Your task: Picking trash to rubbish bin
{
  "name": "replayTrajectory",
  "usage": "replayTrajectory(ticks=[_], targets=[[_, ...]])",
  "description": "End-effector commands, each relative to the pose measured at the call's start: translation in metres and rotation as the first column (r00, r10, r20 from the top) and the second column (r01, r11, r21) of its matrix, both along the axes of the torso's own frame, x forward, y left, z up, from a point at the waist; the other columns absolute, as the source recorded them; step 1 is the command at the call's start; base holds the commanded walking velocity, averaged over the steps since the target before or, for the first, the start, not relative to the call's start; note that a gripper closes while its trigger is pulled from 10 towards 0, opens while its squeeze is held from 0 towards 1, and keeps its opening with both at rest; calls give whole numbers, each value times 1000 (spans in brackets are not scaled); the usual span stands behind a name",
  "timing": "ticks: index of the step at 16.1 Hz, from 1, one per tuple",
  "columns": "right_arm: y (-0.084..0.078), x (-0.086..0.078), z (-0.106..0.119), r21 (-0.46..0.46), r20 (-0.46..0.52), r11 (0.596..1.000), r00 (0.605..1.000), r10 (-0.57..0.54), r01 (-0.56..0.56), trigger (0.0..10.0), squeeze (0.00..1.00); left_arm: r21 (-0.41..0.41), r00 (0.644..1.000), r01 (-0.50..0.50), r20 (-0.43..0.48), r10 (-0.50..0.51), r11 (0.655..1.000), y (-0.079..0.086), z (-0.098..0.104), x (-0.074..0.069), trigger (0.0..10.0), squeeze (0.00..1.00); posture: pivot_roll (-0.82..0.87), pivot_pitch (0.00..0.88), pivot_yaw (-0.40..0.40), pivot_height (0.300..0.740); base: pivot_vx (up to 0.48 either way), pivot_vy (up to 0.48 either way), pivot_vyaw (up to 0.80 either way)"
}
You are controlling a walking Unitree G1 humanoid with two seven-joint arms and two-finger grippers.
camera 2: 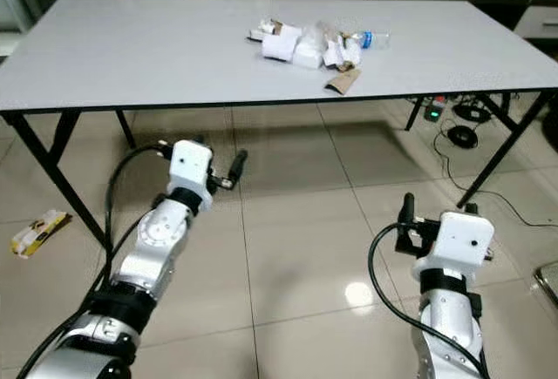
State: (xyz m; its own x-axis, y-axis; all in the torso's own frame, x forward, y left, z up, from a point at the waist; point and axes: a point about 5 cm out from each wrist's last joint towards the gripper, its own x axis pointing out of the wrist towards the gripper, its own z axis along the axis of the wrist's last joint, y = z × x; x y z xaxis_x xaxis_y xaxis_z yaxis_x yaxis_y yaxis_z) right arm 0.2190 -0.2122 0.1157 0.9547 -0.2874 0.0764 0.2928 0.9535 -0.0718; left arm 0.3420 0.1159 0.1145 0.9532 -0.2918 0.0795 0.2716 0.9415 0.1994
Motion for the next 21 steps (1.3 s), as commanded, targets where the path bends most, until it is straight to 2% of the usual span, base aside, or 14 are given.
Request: replayTrajectory(ticks=[1, 9, 21], targets=[[1, 0, 4, -16, 8, 1000, 1000, 5, -5, 10000, 0, -1, 1000, -7, -6, 7, 1000, 5, 1, 2, 10000, 0, 159, 40, -54, 740, 345, 0, 0], [1, 2, 5, -36, 11, 999, 1000, -1, 1, 10000, 0, 5, 1000, 3, -16, -2, 1000, 4, 0, 2, 10000, 0, 167, 39, -54, 740, 352, 0, 0], [2, 5, 7, -60, 20, 998, 1000, -14, 15, 10000, 0, 34, 999, 14, -30, -13, 999, 1, -4, 1, 10000, 0, 167, 34, -53, 740, 475, 0, 0]])
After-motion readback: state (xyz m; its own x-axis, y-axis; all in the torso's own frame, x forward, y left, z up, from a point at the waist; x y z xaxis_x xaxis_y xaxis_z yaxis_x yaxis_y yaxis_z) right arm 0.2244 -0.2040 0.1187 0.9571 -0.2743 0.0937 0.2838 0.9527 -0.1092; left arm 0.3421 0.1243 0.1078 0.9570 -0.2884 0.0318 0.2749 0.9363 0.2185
